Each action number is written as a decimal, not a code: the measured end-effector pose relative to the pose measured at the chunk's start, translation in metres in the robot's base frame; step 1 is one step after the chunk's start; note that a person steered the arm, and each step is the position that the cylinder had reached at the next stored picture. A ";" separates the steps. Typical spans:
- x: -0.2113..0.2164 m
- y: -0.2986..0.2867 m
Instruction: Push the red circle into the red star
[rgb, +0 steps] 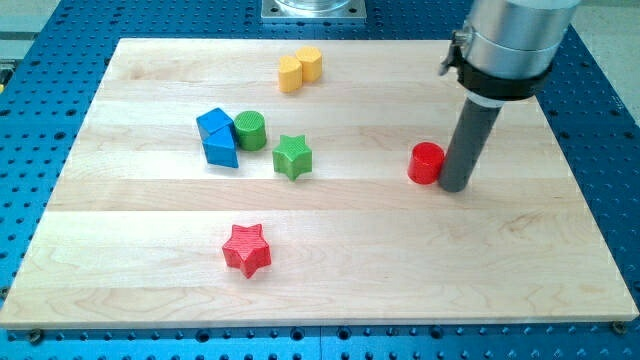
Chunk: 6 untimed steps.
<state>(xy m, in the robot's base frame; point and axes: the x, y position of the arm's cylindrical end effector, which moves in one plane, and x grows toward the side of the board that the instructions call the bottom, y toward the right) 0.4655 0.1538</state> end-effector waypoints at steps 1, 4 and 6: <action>-0.021 0.013; -0.003 -0.102; 0.044 -0.205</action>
